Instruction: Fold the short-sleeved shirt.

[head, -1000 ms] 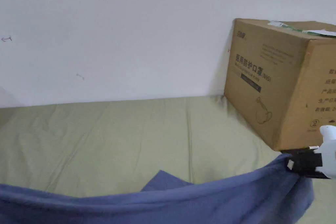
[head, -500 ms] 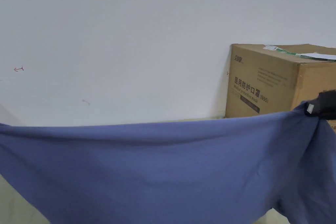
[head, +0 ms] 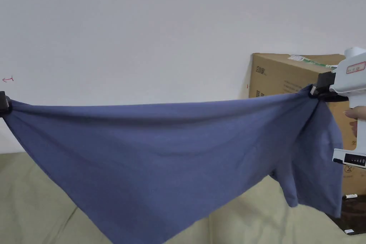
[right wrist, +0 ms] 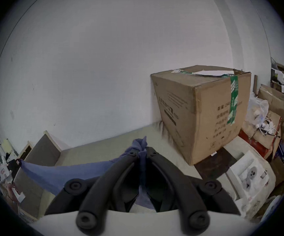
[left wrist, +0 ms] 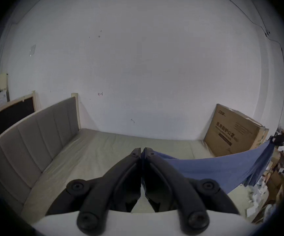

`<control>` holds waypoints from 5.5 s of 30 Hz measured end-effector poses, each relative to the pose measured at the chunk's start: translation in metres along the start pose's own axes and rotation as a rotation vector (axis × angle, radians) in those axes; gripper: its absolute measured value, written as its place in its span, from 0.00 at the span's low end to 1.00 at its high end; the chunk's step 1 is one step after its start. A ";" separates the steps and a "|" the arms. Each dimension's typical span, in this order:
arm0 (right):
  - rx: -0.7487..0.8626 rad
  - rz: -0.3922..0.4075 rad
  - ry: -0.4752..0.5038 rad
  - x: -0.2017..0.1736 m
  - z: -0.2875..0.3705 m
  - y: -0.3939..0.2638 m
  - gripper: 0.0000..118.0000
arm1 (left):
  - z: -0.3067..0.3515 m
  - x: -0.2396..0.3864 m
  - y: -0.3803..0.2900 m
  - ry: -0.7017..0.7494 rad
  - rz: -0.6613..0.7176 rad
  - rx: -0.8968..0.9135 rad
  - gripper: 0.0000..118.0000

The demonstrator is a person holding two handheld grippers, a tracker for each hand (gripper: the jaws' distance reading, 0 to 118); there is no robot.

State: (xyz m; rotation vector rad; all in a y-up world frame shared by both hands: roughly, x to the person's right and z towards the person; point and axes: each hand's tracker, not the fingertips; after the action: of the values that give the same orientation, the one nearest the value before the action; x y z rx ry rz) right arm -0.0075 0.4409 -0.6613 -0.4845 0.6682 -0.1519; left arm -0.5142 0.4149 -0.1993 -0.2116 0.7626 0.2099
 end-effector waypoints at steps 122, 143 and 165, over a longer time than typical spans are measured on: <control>-0.717 0.323 0.129 -0.059 -0.175 -0.332 0.00 | 0.135 -0.064 -0.344 -0.073 0.185 -0.604 0.02; -0.160 0.148 0.151 -0.021 0.104 -0.074 0.00 | 0.120 0.008 -0.096 -0.177 0.023 -0.202 0.02; 0.055 0.240 0.041 -0.141 0.017 0.088 0.00 | 0.023 -0.002 0.083 -0.042 0.041 -0.114 0.02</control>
State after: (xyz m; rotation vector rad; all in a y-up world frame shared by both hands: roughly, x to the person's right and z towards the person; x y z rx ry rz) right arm -0.1077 0.5652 -0.6132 -0.3459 0.7554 0.0463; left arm -0.5219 0.4999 -0.1908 -0.2989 0.7144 0.2963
